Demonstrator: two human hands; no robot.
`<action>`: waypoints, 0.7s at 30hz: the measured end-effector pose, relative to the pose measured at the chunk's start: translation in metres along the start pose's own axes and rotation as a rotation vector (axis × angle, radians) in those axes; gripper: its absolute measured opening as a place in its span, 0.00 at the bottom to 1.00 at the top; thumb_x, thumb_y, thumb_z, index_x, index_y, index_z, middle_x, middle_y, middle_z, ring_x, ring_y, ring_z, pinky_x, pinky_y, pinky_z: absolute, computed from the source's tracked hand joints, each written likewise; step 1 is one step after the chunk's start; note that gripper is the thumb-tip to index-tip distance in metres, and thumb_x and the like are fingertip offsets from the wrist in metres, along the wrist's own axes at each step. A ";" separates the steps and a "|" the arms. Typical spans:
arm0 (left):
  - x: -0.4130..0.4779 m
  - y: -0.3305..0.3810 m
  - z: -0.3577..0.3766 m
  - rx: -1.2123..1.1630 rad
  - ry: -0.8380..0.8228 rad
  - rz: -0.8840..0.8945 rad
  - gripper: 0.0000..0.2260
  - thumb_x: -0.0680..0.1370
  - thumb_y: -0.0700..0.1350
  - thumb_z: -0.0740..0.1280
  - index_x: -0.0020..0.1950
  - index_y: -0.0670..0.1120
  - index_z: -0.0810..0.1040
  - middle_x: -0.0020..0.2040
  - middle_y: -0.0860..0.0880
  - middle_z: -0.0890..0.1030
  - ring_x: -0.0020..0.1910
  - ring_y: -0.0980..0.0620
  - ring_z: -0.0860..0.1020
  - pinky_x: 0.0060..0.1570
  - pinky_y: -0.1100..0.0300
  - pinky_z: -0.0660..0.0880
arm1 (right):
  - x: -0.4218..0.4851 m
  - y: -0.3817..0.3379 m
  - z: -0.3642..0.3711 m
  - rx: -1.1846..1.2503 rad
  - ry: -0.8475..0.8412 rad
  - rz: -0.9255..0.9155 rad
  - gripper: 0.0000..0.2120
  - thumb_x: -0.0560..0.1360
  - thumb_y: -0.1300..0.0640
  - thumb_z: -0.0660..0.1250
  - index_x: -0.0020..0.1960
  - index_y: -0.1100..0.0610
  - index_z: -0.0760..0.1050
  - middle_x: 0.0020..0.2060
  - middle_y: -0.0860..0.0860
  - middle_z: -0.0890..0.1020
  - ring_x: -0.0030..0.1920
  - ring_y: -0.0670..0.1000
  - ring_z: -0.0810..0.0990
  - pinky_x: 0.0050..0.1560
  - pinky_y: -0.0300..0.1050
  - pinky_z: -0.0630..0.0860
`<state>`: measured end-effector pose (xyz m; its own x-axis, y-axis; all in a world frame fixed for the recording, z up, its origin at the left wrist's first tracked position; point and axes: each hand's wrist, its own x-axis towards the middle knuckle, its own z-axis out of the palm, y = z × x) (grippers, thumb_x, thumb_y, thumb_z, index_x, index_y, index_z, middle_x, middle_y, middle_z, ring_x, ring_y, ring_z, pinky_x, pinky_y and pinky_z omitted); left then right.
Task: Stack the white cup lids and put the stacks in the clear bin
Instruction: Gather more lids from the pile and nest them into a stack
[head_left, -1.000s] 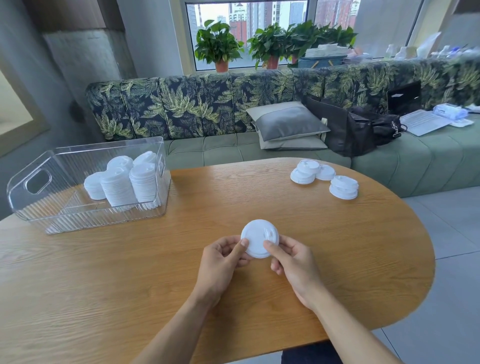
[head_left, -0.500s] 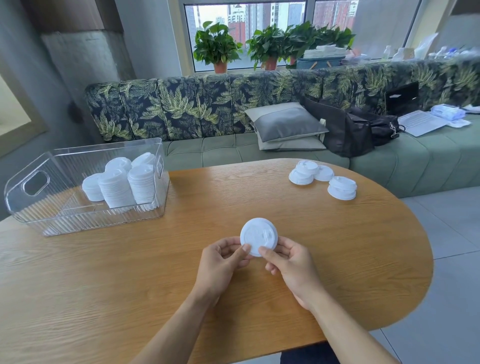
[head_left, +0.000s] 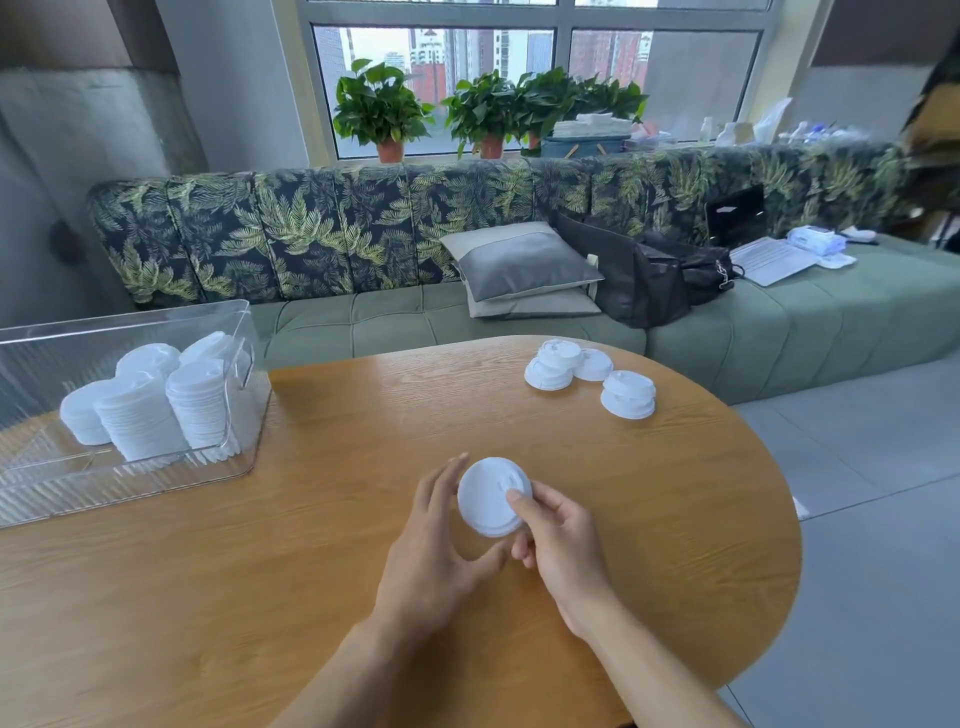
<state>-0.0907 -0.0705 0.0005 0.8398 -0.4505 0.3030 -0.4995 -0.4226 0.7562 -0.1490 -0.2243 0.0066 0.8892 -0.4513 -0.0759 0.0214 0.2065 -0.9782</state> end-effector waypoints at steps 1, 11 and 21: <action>0.006 0.001 0.004 0.034 -0.008 0.022 0.43 0.67 0.69 0.73 0.79 0.65 0.59 0.73 0.70 0.63 0.67 0.65 0.73 0.56 0.60 0.79 | 0.003 -0.002 -0.005 -0.023 -0.005 -0.001 0.06 0.79 0.52 0.72 0.55 0.47 0.86 0.27 0.51 0.75 0.28 0.48 0.72 0.30 0.39 0.71; 0.075 0.005 0.054 0.098 -0.018 0.059 0.39 0.70 0.64 0.76 0.77 0.62 0.63 0.66 0.68 0.68 0.63 0.64 0.73 0.54 0.65 0.73 | 0.059 -0.015 -0.061 -0.288 0.340 -0.127 0.08 0.78 0.50 0.72 0.57 0.44 0.80 0.43 0.42 0.84 0.43 0.44 0.84 0.44 0.36 0.77; 0.151 -0.013 0.079 0.212 -0.072 0.116 0.37 0.70 0.65 0.76 0.74 0.62 0.62 0.68 0.63 0.71 0.63 0.59 0.74 0.57 0.62 0.72 | 0.158 -0.029 -0.101 -0.769 0.619 -0.309 0.17 0.75 0.57 0.73 0.64 0.54 0.78 0.64 0.52 0.76 0.66 0.56 0.68 0.73 0.54 0.64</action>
<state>0.0256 -0.1950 -0.0091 0.7607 -0.5570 0.3332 -0.6316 -0.5171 0.5777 -0.0554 -0.3889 0.0038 0.4994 -0.8025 0.3266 -0.2824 -0.5072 -0.8143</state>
